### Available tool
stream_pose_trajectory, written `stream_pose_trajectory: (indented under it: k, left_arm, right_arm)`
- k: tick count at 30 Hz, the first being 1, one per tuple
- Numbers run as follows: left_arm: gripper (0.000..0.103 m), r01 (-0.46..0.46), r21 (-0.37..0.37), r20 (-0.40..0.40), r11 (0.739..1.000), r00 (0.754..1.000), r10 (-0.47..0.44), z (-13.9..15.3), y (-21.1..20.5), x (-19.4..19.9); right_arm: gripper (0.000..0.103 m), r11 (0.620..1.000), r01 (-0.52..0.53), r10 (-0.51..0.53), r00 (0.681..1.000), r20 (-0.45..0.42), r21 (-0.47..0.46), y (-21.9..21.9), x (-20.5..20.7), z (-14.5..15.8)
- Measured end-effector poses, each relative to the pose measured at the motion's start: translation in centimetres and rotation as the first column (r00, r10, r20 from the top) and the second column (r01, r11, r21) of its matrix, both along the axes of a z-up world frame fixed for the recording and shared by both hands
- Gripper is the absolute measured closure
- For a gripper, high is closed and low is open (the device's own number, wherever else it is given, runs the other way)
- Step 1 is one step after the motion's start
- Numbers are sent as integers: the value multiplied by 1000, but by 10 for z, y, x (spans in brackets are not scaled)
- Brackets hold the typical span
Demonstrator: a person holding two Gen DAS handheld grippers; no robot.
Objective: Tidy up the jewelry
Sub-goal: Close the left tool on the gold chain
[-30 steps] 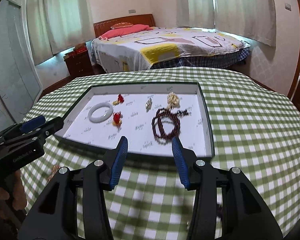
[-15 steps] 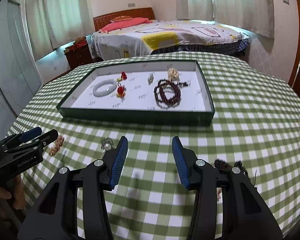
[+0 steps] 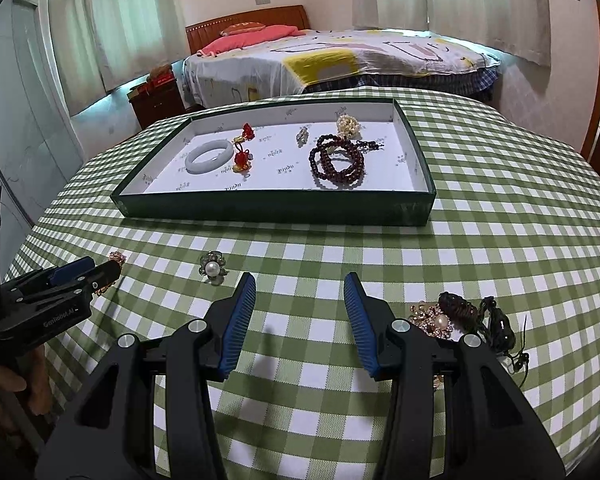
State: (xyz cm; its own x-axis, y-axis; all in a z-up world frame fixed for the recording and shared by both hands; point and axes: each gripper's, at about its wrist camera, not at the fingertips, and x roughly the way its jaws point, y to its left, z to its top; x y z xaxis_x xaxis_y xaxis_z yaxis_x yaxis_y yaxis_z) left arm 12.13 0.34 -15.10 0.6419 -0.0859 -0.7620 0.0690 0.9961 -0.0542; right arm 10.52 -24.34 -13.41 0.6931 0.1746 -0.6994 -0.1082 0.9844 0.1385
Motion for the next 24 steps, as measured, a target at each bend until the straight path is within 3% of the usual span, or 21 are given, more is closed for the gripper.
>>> stream_pose_trajectory:
  k: [15,20,22,24]
  left_arm:
    - [54,18,14,6,1000,1000,-18,-1,-2,1]
    - [76,16,25,13,1000,1000,-17,0,-1,3]
    - [90,22,18,15,1000,1000,-23,0,0,3]
    - [92,29,3,18,1000,999,-29,0,1,2]
  right_arm:
    - [58,1000,0,0,1000,-8,7,1,-2,-4]
    - [58,1000,4,-4,1000,-10,6,1,-2,-4]
    - [58,1000,5,-5,1000,-11,6,1,-2,-4]
    - [58,1000,5,-5,1000,-11,5,1,-2,-4]
